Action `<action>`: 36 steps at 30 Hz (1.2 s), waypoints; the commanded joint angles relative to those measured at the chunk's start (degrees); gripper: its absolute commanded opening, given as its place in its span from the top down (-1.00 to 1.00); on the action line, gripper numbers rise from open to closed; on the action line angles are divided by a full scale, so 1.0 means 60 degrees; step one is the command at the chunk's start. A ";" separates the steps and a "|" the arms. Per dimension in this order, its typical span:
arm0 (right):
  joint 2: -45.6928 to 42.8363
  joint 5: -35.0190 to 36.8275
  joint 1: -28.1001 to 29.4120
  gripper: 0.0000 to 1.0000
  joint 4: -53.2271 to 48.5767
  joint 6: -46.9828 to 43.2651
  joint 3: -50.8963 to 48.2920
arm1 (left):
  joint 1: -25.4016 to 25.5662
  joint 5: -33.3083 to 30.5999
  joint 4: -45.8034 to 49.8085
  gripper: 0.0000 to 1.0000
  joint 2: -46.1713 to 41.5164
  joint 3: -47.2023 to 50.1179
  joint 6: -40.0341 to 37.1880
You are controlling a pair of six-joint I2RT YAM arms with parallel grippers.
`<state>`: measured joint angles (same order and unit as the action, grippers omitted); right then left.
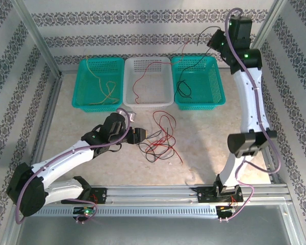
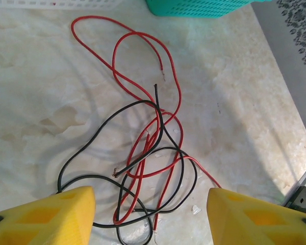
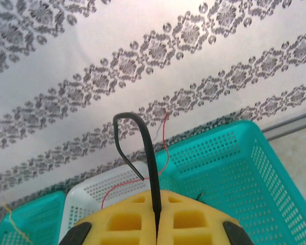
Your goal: Untangle the cables
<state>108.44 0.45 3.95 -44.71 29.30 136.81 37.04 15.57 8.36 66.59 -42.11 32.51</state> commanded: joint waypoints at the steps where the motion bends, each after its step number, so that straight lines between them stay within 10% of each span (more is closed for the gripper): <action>1: 0.1392 -0.0236 -0.0126 1.00 -0.1145 -0.0358 0.2331 | -0.0050 0.0171 -0.0274 -0.19 0.0256 -0.0566 -0.0420; 5: 0.2784 0.0216 -0.0263 1.00 -0.1874 -0.0418 0.4153 | -0.0050 0.0027 0.0169 -0.19 0.0795 -0.0939 -0.0913; 14: 0.3253 0.0387 -0.0536 0.94 -0.1052 -0.0029 0.2685 | -0.0034 0.0729 -0.0764 -0.16 0.1383 -0.0754 -0.0054; 21: 0.4391 -0.0251 -0.0658 -0.12 -0.2001 -0.0309 0.2934 | -0.0028 0.0567 -0.0840 -0.26 0.0911 -0.0316 0.0170; 29: 0.2256 -0.0083 -0.0082 -0.10 -0.1905 -0.0781 0.0830 | -0.0035 0.0321 -0.0236 -0.29 0.0631 -0.0608 -0.0222; 36: -0.1060 0.0753 0.1205 -0.09 -0.0641 -0.0526 -0.4556 | -0.0038 0.0170 -0.0308 -0.30 0.0342 -0.0403 -0.0380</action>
<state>107.42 1.93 8.82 -52.05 25.71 117.89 37.04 17.47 5.82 69.69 -44.47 31.79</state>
